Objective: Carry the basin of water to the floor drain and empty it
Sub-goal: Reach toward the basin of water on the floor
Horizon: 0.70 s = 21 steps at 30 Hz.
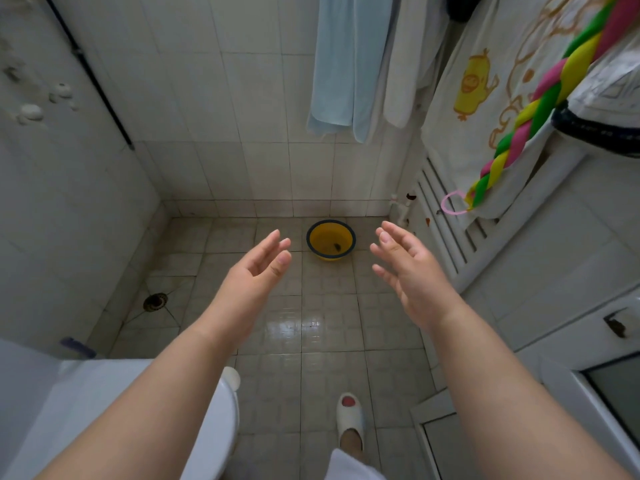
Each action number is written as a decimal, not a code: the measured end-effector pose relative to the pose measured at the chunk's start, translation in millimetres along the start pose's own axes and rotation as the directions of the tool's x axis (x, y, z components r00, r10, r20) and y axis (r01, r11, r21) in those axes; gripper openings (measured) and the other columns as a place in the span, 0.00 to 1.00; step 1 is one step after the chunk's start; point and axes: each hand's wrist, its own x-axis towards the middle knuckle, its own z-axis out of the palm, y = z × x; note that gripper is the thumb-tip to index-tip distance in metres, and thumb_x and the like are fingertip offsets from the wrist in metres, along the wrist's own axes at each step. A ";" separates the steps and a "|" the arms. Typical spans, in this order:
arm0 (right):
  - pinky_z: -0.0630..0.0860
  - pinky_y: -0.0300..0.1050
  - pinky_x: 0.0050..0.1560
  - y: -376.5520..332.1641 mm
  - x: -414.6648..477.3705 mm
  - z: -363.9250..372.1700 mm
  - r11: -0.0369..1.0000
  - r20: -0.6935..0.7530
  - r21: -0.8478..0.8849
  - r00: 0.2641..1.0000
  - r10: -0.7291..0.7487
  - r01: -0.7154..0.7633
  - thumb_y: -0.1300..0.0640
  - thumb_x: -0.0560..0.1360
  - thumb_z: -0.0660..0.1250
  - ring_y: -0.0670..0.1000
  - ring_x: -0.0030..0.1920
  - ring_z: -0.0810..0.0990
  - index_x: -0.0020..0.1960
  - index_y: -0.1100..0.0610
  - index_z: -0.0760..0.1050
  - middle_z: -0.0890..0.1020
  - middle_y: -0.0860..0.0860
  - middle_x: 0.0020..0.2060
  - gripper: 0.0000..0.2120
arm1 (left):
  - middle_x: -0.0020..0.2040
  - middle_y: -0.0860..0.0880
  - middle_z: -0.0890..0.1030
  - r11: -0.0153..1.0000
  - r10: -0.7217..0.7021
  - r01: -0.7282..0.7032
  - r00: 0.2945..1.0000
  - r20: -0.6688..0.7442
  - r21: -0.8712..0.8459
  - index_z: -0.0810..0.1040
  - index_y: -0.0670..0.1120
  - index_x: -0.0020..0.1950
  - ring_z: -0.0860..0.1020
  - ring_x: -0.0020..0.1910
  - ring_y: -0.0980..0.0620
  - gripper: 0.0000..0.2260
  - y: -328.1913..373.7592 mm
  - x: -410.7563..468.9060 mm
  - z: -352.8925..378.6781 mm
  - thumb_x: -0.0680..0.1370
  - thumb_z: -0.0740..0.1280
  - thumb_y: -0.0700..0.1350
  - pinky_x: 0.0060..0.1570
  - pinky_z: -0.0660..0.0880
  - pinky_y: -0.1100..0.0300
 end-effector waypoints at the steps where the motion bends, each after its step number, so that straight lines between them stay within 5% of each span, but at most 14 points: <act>1: 0.72 0.47 0.62 -0.6 5.7 -0.5 1.000 -0.005 0.000 1.000 0.003 -0.003 0.52 0.77 0.62 0.47 0.64 0.73 0.68 0.51 0.67 0.72 0.47 0.66 0.20 | 0.65 0.59 0.74 1.000 -0.004 0.004 1.000 -0.001 -0.006 0.65 0.53 0.71 0.70 0.67 0.59 0.32 -0.3 5.7 1.1 0.68 0.66 0.56 0.72 0.62 0.51; 21: 0.71 0.49 0.64 -46.5 196.8 -43.5 1.000 0.013 0.010 1.000 0.026 -0.026 0.53 0.78 0.61 0.49 0.64 0.73 0.72 0.54 0.64 0.72 0.50 0.67 0.23 | 0.64 0.60 0.76 0.996 -0.024 0.016 0.996 -0.090 -0.091 0.67 0.55 0.70 0.71 0.66 0.60 0.32 21.1 197.9 39.9 0.67 0.70 0.59 0.72 0.62 0.50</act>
